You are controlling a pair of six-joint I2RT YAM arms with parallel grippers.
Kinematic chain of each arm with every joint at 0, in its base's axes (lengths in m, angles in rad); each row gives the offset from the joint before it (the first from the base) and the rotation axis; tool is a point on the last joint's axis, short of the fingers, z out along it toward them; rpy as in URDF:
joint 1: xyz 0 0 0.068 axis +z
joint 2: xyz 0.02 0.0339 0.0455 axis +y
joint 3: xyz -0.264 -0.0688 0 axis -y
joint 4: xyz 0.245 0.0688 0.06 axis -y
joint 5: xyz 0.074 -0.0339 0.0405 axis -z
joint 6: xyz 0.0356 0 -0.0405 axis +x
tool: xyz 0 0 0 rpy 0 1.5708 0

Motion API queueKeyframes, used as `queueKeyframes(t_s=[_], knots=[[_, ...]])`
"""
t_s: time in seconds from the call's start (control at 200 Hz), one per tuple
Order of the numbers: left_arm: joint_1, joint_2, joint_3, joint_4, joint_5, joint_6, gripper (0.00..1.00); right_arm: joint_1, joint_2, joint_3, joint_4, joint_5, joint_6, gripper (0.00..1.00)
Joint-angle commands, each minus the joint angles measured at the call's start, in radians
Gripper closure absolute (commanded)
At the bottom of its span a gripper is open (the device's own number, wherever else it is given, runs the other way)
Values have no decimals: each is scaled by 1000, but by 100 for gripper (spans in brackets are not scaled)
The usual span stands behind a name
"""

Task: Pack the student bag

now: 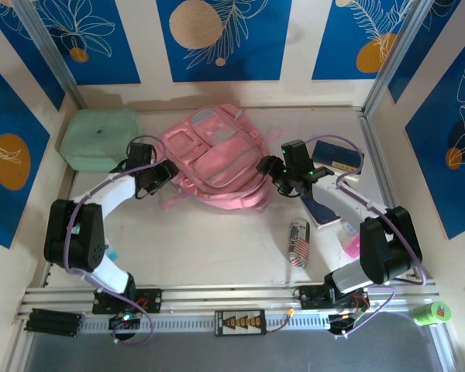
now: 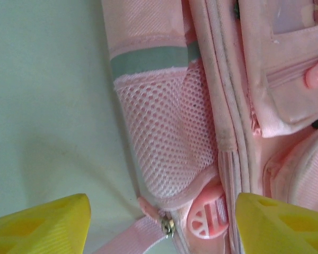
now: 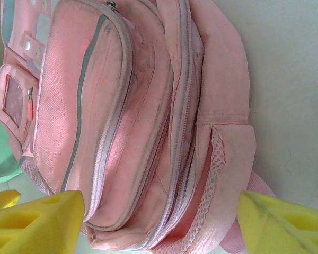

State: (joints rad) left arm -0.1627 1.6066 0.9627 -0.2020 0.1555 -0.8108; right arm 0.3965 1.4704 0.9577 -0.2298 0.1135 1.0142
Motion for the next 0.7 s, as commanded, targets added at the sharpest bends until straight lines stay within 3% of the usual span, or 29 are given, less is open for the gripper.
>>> queueKeyframes(t_s=[0.0, 0.365, 0.52, 0.695], knots=[[9, 75, 58, 61, -6, -31, 32, 5, 14, 22, -10, -57, -14, 26], [7, 201, 79, 157, 27, -64, 54, -16, 7, -36, 33, -160, -64, 27], [9, 215, 67, 174, 32, -64, 63, -40, 59, -68, 132, -292, -37, 37], [9, 214, 65, 185, 37, -64, 78, -44, 132, -45, 126, -308, -20, 46]])
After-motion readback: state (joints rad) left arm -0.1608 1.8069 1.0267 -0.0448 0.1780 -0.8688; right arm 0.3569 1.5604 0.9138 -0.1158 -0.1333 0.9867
